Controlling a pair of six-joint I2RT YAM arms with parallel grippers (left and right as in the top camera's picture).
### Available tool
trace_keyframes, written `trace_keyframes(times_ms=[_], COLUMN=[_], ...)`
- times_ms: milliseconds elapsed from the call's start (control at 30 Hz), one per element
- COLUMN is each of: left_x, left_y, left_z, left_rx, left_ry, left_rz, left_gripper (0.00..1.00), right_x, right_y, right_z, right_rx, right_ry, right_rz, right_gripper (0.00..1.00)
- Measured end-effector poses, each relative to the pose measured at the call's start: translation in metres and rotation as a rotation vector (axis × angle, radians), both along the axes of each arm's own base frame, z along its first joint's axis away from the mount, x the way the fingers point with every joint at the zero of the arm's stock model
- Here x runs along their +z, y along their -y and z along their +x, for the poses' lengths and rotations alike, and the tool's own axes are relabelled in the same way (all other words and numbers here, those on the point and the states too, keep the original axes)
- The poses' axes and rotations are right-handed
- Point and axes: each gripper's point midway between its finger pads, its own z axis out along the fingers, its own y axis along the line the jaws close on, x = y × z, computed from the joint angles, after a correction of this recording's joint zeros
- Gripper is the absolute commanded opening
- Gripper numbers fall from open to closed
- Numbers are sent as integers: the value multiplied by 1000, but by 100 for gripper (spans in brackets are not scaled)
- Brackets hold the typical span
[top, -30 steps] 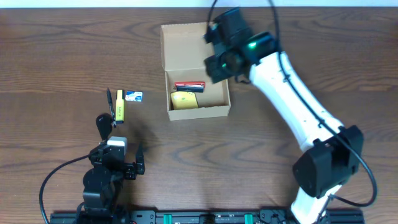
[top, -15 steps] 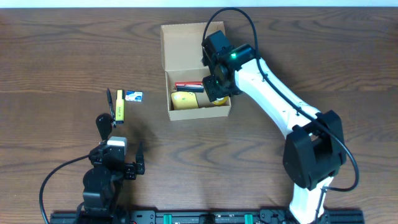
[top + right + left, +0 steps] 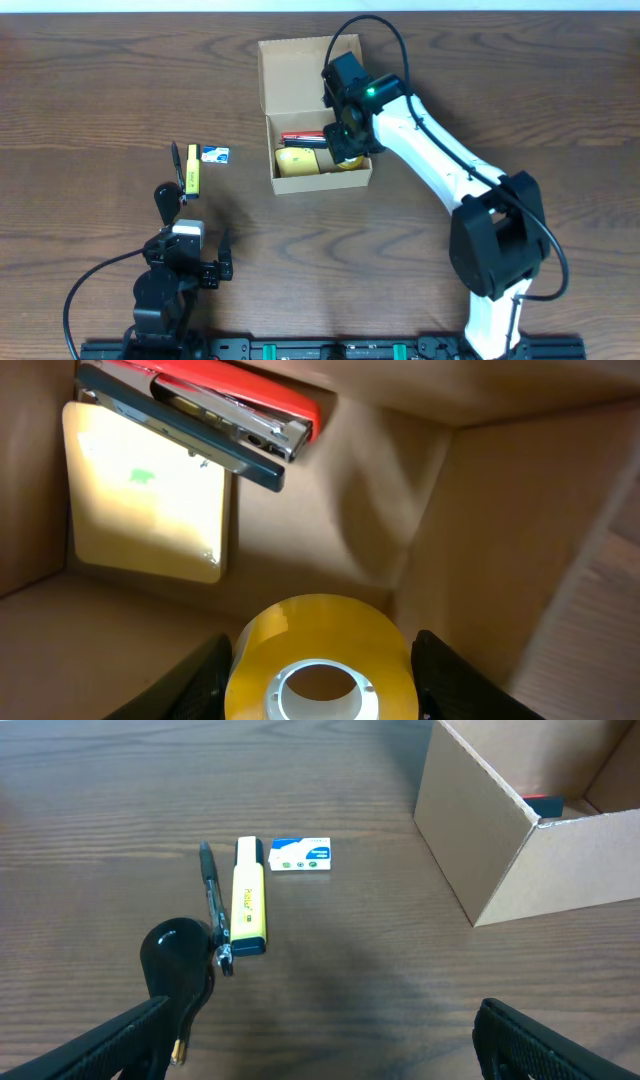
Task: Pack container
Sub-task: 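Carry the tape roll into the box and lower it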
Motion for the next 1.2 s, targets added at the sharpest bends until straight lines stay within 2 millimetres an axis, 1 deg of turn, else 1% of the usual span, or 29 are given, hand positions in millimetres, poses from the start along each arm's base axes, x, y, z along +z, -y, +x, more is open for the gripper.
trace_keyframes(times_ms=[100, 167, 200, 300, 367, 467, 600, 900, 933, 1000, 1067, 1200], left_x=[0, 0, 0, 0, 0, 0, 0, 0, 0, 0, 0, 0], left_y=[0, 0, 0, 0, 0, 0, 0, 0, 0, 0, 0, 0], left_z=[0, 0, 0, 0, 0, 0, 0, 0, 0, 0, 0, 0], left_rx=[0, 0, 0, 0, 0, 0, 0, 0, -1, -1, 0, 0], left_ry=[0, 0, 0, 0, 0, 0, 0, 0, 0, 0, 0, 0], left_rz=[0, 0, 0, 0, 0, 0, 0, 0, 0, 0, 0, 0], left_gripper=[95, 95, 95, 95, 95, 95, 95, 95, 95, 95, 95, 95], right_x=[0, 0, 0, 0, 0, 0, 0, -1, -1, -1, -1, -1], right_y=[-4, -7, -9, -13, -14, -15, -13, 1, 3, 4, 5, 6], right_z=[1, 1, 0, -2, -3, -4, -3, -2, -1, 0, 1, 1], right_rx=[6, 11, 14, 15, 15, 4, -37, -160, -174, -188, -198, -205], right_ry=[10, 15, 17, 16, 15, 11, 9, 16, 21, 25, 28, 30], right_rz=[6, 10, 11, 12, 13, 14, 10, -44, -49, -54, -58, -60], right_gripper=[24, 31, 32, 33, 37, 36, 35, 35, 38, 45, 49, 51])
